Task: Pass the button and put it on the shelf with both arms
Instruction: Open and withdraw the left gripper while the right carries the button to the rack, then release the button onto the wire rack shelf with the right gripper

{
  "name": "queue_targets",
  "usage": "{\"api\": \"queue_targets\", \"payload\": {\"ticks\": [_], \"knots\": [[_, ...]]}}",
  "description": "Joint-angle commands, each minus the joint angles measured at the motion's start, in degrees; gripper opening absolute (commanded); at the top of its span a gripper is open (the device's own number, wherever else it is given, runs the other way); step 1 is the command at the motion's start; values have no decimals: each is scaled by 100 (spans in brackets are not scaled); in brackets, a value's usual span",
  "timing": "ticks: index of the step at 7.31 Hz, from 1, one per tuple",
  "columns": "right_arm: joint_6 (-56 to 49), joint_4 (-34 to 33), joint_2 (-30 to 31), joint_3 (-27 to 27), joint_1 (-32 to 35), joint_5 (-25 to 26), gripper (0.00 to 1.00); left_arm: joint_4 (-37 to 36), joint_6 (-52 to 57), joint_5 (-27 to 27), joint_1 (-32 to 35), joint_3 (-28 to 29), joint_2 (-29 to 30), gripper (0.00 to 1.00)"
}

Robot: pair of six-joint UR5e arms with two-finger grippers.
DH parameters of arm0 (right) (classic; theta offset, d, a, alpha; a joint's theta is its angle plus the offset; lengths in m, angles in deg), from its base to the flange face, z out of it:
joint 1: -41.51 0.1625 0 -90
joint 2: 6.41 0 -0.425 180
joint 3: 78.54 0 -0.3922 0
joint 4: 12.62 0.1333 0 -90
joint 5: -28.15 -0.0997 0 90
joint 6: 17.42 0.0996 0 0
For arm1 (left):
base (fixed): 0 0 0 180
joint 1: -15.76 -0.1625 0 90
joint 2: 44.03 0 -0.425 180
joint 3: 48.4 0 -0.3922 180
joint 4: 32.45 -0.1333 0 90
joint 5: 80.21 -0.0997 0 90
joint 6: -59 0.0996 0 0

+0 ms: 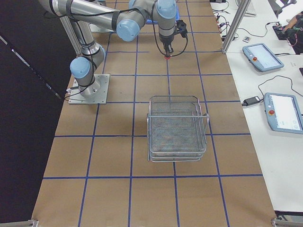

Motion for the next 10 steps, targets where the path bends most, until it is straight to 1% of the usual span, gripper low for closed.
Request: {"api": "queue_targets", "payload": {"ticks": [1,2,3,4,5,6,7,8,9,10], "knots": [[-386,-257,-247,-177,-297,1015,4,507,-526,-825,-455,1,-332,100],[-849,-667,-458,-151,-760,1068,5,525,-1417,-826,-613,1,-394,100],[-1132,-784,-817,-150,-1383,999,5,534,-2105,-861,-606,1,-429,100],[-1266,-942,-1168,-211,-1850,990,5,560,-2869,-948,-589,-8,-456,100],[-1276,-943,-1276,-203,-1924,981,5,673,-3547,-1027,-580,-8,-465,100],[-1284,-943,-1286,-203,-1934,981,6,762,-3649,-1054,-588,10,-456,100],[-1276,-926,-1260,-203,-1942,981,13,1050,-3667,-1281,-667,184,-377,100],[-1276,-908,-1268,-203,-1943,981,34,1087,-3885,-1353,-668,299,-298,100],[-1215,-899,-1277,-203,-1943,981,78,1105,-4261,-1345,-668,361,-237,100],[-1205,-882,-1251,-212,-1943,972,92,1105,-4274,-1345,-633,344,-236,100]]}}
